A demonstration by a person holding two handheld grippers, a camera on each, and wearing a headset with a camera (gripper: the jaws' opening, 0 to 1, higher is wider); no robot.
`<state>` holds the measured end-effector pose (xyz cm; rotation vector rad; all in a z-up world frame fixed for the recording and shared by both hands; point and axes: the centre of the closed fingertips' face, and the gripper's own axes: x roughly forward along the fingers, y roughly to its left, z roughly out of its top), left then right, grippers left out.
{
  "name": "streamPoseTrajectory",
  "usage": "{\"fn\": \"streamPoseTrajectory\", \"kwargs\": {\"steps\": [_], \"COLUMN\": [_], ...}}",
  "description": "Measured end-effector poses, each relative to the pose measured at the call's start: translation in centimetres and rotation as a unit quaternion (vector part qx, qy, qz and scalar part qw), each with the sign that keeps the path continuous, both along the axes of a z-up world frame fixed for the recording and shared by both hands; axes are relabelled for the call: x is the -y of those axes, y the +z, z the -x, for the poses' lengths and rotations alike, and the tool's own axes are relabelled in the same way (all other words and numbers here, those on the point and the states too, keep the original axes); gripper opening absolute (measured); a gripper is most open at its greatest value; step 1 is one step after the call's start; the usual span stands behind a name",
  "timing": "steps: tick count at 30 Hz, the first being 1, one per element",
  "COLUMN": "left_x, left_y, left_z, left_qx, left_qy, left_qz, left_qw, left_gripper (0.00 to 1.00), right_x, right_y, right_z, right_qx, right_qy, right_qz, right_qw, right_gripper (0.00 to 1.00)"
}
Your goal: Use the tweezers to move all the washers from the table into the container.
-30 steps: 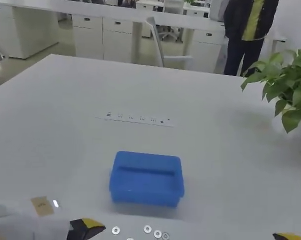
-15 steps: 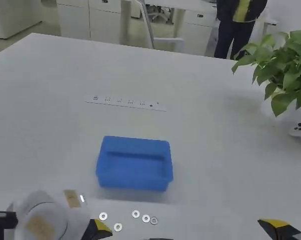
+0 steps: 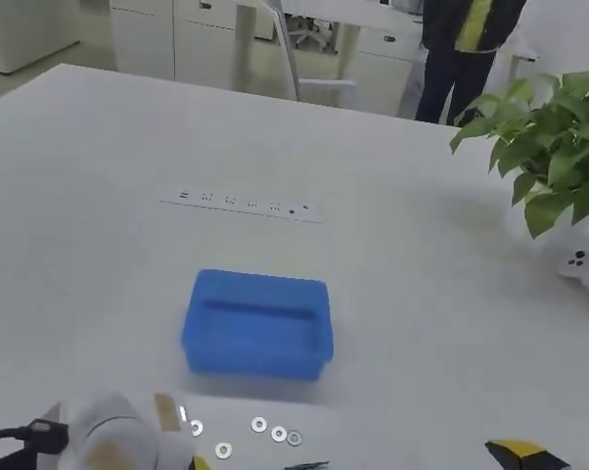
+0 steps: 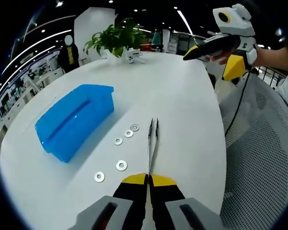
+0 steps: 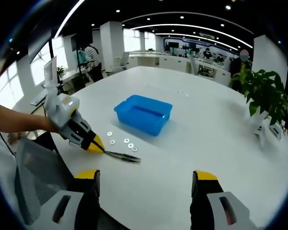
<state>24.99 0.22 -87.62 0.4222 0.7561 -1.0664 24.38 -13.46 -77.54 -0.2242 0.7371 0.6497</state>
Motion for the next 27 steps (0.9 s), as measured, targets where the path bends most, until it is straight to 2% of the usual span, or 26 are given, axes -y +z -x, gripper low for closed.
{"fn": "streamPoseTrajectory", "kwargs": {"steps": [1, 4, 8, 9, 11, 13, 16, 17, 22, 26, 27], "left_x": [0.1, 0.2, 0.3, 0.2, -0.1, -0.1, -0.1, 0.0, 0.4, 0.8, 0.9], "left_y": [0.0, 0.4, 1.8, 2.4, 2.9, 3.8, 5.5, 5.9, 7.7, 9.0, 9.3], "left_z": [0.2, 0.6, 1.1, 1.1, 1.2, 1.5, 2.1, 2.2, 3.3, 3.9, 4.1], "left_qx": [-0.002, 0.006, 0.022, 0.025, 0.023, 0.031, 0.037, 0.042, 0.047, 0.064, 0.068], "left_qy": [-0.003, -0.007, -0.01, 0.0, 0.011, 0.008, 0.02, 0.017, 0.023, 0.023, 0.021], "left_qz": [-0.002, -0.008, -0.015, -0.018, -0.028, -0.031, -0.025, -0.025, -0.021, -0.013, -0.013], "left_qw": [1.0, 0.9999, 0.9996, 0.9995, 0.9993, 0.999, 0.9988, 0.9987, 0.9984, 0.9976, 0.9974], "left_gripper": [0.0, 0.0, 0.0, 0.0, 0.0, 0.0, 0.0, 0.0, 0.0, 0.0, 0.0], "right_x": [-0.3, -1.3, -3.1, -3.5, -4.5, -5.4, -6.7, -6.9, -8.3, -9.4, -9.7], "right_y": [-0.1, -0.5, -1.8, -1.9, -2.0, -2.4, -2.6, -2.6, -2.3, -2.4, -2.5], "right_z": [0.0, 0.3, 1.2, 1.5, 1.8, 2.1, 2.5, 2.6, 2.8, 2.9, 3.1], "right_qx": [0.004, 0.007, -0.005, -0.007, -0.003, -0.007, -0.008, -0.009, -0.003, 0.0, 0.001], "right_qy": [0.011, 0.04, 0.095, 0.109, 0.126, 0.145, 0.164, 0.167, 0.19, 0.217, 0.228], "right_qz": [0.007, 0.015, 0.037, 0.04, 0.039, 0.038, 0.031, 0.03, 0.019, 0.017, 0.02], "right_qw": [0.9999, 0.9991, 0.9948, 0.9933, 0.9912, 0.9887, 0.9859, 0.9855, 0.9815, 0.976, 0.9734], "right_gripper": [0.75, 0.69, 0.59, 0.55, 0.48, 0.44, 0.38, 0.36, 0.29, 0.25, 0.23]}}
